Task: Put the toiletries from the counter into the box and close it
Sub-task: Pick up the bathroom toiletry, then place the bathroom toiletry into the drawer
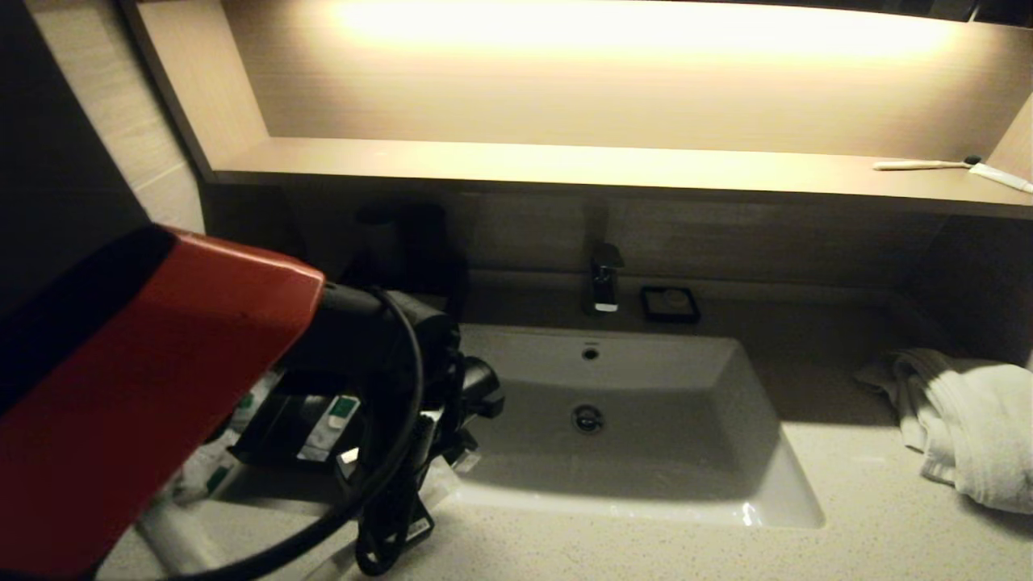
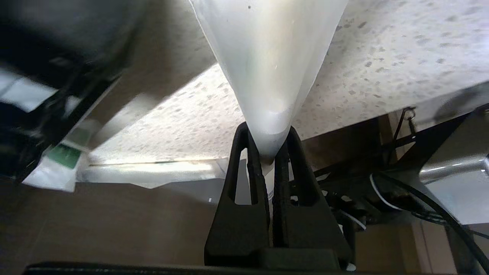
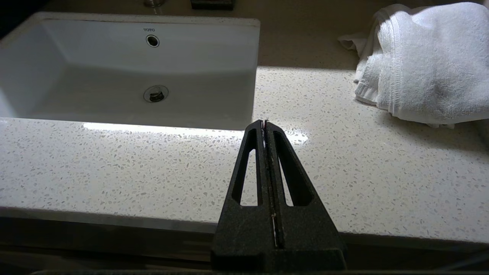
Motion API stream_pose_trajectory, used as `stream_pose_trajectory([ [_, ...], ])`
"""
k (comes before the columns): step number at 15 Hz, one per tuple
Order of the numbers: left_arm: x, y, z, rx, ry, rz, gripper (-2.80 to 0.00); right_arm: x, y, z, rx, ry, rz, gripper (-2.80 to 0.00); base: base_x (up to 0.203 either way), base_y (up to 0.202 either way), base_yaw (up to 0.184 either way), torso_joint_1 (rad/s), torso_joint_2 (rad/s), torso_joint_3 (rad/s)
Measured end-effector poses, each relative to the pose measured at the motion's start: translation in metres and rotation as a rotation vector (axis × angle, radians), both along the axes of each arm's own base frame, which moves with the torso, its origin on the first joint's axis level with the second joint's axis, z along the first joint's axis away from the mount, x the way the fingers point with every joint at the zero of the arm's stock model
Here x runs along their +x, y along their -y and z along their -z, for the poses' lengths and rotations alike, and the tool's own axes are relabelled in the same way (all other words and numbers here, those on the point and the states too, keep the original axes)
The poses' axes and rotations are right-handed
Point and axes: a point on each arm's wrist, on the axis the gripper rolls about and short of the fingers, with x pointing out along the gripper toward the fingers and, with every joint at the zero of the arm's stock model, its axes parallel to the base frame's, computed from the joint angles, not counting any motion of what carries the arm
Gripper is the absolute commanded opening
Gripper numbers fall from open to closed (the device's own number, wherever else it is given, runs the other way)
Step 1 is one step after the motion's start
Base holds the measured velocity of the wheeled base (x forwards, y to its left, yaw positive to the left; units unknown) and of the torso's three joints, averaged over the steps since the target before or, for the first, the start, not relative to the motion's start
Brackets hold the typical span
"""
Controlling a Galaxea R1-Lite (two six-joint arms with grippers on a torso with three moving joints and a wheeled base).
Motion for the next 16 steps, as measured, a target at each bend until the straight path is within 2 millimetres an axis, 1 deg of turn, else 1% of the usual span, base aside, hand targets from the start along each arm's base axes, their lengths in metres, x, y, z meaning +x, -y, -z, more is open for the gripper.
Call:
stream_pose_trajectory([
  [4,-0.006,-0.004,-0.030,-0.051,0.067,-0.011,-2.80,0.000,0.000,0.000,0.000,0.000,0.000,-2.80,0.000,0.000,0.000,0.000,0.00,0.000],
  [7,-0.009,-0.013,-0.059,-0.111,0.149,-0.033,-2.80,0.000,0.000,0.000,0.001,0.000,0.000,-2.80,0.000,0.000,0.000,0.000,0.00,0.000],
  [9,-0.001,-0.028,-0.074,-0.138,0.197,-0.084,-2.80,0.000,0.000,0.000,0.000,0.000,0.000,-2.80,0.000,0.000,0.000,0.000,0.00,0.000],
  [11,0.010,-0.045,-0.083,-0.154,0.232,-0.146,-2.80,0.000,0.000,0.000,0.000,0.000,0.000,-2.80,0.000,0.000,0.000,0.000,0.00,0.000],
  [14,0.029,-0.079,-0.087,-0.150,0.258,-0.259,-2.80,0.000,0.000,0.000,0.000,0.000,0.000,-2.80,0.000,0.000,0.000,0.000,0.00,0.000],
  [16,0.042,-0.096,-0.087,-0.144,0.268,-0.325,-2.80,0.000,0.000,0.000,0.000,0.000,0.000,-2.80,0.000,0.000,0.000,0.000,0.00,0.000],
])
